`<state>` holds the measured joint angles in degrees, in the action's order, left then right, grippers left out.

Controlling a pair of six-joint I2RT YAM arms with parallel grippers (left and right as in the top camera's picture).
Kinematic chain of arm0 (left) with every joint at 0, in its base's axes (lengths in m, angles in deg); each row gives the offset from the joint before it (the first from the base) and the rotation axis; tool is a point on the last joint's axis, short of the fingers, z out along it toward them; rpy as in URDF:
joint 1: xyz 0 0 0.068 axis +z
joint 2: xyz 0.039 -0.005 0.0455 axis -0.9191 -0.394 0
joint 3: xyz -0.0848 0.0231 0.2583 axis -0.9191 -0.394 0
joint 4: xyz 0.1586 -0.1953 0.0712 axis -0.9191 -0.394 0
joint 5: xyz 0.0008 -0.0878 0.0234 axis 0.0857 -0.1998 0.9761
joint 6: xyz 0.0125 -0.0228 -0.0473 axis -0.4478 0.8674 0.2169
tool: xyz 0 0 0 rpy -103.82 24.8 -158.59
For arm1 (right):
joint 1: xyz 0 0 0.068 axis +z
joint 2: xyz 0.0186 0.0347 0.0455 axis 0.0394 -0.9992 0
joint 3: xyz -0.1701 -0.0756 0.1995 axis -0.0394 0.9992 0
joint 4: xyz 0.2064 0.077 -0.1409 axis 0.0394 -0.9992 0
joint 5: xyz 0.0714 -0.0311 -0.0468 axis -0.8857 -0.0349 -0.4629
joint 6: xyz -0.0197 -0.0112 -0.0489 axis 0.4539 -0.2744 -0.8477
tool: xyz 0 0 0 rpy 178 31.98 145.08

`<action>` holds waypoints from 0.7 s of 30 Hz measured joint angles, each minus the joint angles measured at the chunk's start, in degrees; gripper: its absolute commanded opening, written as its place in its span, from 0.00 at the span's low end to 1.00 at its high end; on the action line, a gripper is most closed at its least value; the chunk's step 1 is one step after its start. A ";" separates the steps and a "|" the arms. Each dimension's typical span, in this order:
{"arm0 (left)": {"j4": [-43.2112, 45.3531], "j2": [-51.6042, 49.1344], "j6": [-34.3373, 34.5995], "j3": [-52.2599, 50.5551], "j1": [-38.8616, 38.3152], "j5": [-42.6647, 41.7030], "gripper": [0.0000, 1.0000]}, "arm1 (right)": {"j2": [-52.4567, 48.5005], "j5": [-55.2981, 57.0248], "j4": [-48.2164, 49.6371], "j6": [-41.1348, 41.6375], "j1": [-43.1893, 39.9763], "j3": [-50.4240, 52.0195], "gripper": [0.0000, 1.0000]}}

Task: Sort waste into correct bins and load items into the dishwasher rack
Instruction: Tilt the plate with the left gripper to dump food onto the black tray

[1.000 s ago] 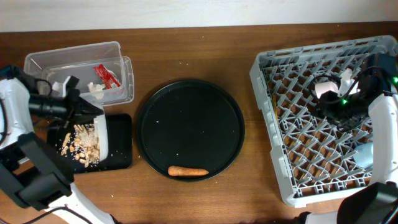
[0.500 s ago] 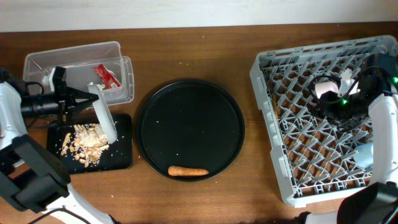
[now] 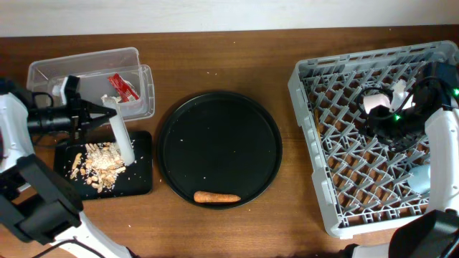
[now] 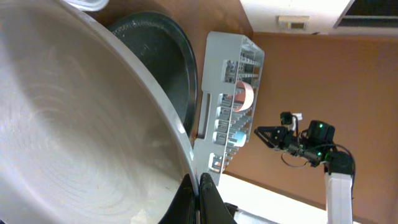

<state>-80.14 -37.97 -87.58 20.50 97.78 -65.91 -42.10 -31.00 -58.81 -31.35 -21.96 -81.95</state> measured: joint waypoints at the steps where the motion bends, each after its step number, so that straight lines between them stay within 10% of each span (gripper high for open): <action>1: -0.09 0.04 0.00 0.00 -0.46 0.02 0.00 | 0.00 0.00 0.02 -0.02 0.00 0.00 0.54; 10: 0.37 2.71 1.22 -0.13 -0.79 3.41 0.00 | 0.00 0.00 0.02 -0.02 0.00 0.00 0.54; 16: 0.07 12.20 8.70 -0.50 -1.46 20.96 0.00 | 0.00 0.00 -0.20 -0.02 -0.02 0.00 0.54; 21: 3.13 25.42 28.09 -0.48 -3.63 45.94 0.00 | 0.00 0.00 -0.17 -0.02 -0.02 0.00 0.54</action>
<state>-77.01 -12.55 -59.49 20.02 94.15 -19.97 -42.10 -31.00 -58.98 -31.37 -21.98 -81.95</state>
